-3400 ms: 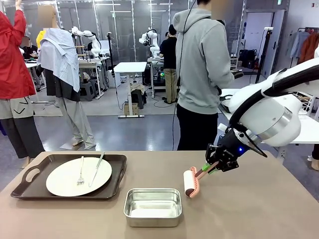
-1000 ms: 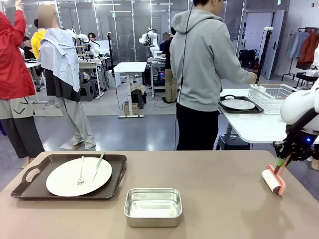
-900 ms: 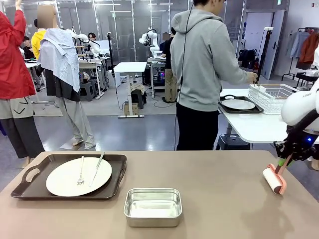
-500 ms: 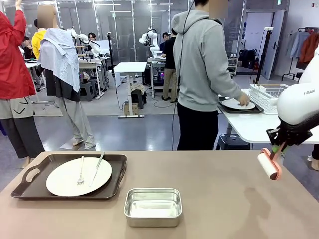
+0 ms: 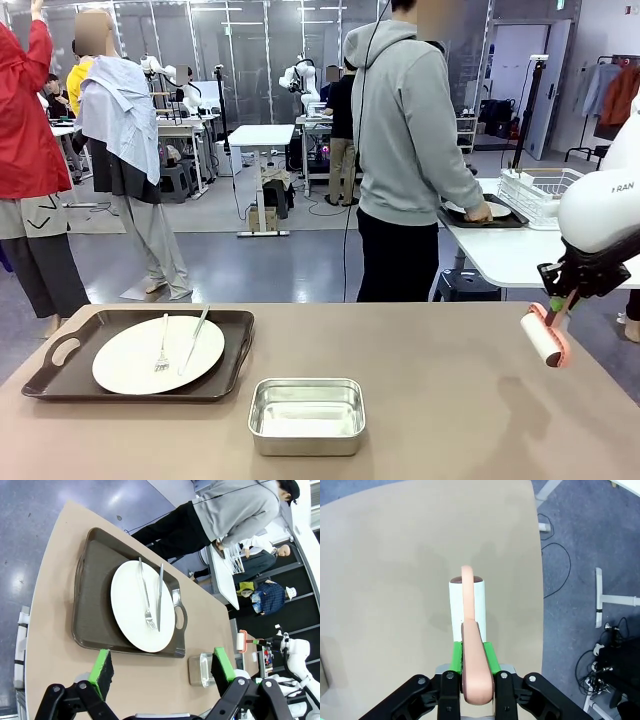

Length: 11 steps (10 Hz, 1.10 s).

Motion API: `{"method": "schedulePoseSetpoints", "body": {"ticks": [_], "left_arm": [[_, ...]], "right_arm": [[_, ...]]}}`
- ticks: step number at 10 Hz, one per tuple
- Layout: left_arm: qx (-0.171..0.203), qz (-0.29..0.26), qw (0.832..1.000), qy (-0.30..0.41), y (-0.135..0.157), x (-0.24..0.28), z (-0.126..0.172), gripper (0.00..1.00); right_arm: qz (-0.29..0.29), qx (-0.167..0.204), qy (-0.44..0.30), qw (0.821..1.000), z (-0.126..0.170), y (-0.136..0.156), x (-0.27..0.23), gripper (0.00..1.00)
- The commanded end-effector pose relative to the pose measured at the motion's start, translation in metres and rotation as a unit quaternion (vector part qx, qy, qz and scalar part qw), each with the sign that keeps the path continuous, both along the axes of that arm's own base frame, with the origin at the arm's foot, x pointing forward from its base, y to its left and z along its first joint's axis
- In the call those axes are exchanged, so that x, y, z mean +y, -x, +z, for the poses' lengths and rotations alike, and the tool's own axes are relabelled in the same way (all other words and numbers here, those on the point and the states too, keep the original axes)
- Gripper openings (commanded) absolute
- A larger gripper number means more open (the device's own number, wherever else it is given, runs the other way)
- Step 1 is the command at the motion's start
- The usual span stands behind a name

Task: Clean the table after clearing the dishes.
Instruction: When the left (or right) Handle tray is removed, use the left hand (or right hand) to clean the left (or right) side of the table with the Lint Roller, then place the Lint Roller back on top of the Airtight Container.

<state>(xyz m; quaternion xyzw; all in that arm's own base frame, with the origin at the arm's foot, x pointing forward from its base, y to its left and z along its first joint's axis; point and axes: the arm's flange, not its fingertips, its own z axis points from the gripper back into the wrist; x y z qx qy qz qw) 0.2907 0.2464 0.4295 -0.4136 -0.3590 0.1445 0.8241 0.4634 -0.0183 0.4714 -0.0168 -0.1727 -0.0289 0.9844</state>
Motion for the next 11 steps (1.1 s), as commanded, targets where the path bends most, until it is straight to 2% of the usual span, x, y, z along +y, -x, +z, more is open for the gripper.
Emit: {"method": "schedulePoseSetpoints", "body": {"ticks": [1, 8, 9, 10, 11], "left_arm": [[-0.007, -0.006, 1.000, 0.002, 0.001, 0.004, 0.000, 1.00], [-0.007, -0.006, 1.000, 0.002, 0.001, 0.004, 0.000, 1.00], [-0.007, -0.006, 1.000, 0.002, 0.001, 0.004, 0.000, 1.00], [-0.007, -0.006, 1.000, 0.002, 0.001, 0.004, 0.000, 1.00], [-0.007, -0.006, 1.000, 0.002, 0.001, 0.004, 0.000, 1.00]], "right_arm": [[0.009, -0.012, -0.001, 1.000, 0.004, -0.002, 0.003, 0.21], [0.009, -0.012, -0.001, 1.000, 0.004, -0.002, 0.003, 0.21], [0.002, -0.002, 0.000, 1.000, 0.002, -0.001, 0.002, 0.21], [0.104, -0.096, 0.006, 0.990, 0.024, 0.005, 0.034, 0.21], [0.210, -0.155, 0.026, 0.965, 0.047, 0.014, 0.074, 0.21]]}}
